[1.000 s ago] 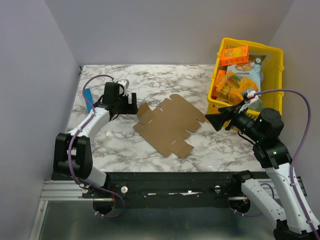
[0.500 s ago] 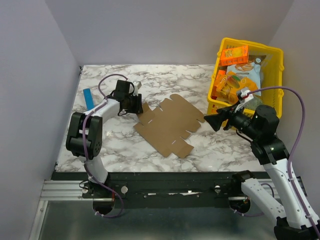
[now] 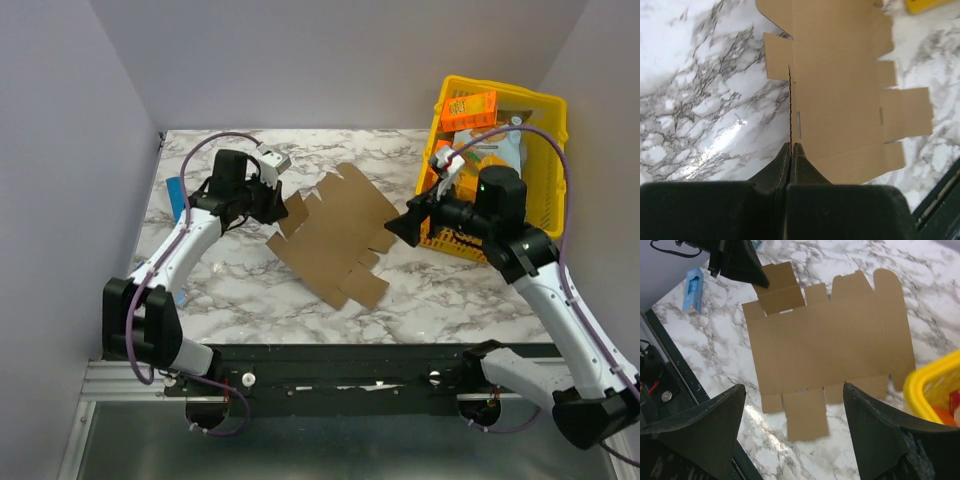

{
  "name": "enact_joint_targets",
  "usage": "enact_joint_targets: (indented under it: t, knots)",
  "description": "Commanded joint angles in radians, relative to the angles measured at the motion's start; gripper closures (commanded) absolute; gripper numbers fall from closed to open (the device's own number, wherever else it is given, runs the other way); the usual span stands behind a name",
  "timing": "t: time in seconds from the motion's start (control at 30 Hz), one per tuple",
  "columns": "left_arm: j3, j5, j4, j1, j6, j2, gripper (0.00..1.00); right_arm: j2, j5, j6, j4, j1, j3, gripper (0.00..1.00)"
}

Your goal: Fold the paper box

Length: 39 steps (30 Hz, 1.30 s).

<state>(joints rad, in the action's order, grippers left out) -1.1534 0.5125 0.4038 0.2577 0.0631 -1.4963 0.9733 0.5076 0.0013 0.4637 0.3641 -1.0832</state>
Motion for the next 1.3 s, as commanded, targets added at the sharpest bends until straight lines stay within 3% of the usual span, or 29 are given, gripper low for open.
enact_joint_targets:
  t: [0.0,0.2,0.3,0.53,1.07,1.27]
  knots:
    - [-0.012,0.191,0.151,0.008,0.156,0.163,1.0,0.129,0.094,-0.131,0.056,0.048,-0.179,0.13]
    - [-0.086,0.287,0.309,0.014,0.221,0.221,1.0,0.304,0.227,-0.214,0.024,0.085,-0.349,0.13]
    - [-0.112,0.325,0.361,0.014,0.242,0.249,1.0,0.398,0.22,-0.248,0.064,0.147,-0.434,0.13]
    - [-0.108,0.389,0.366,0.014,0.251,0.307,1.0,0.539,0.229,-0.337,0.127,0.248,-0.607,0.14]
    - [-0.065,0.488,0.296,0.026,0.218,0.321,1.0,0.648,0.312,-0.351,0.096,0.328,-0.587,0.18]
    - [-0.037,0.488,0.245,0.032,0.19,0.334,1.0,0.668,0.35,-0.316,0.079,0.346,-0.57,0.35]
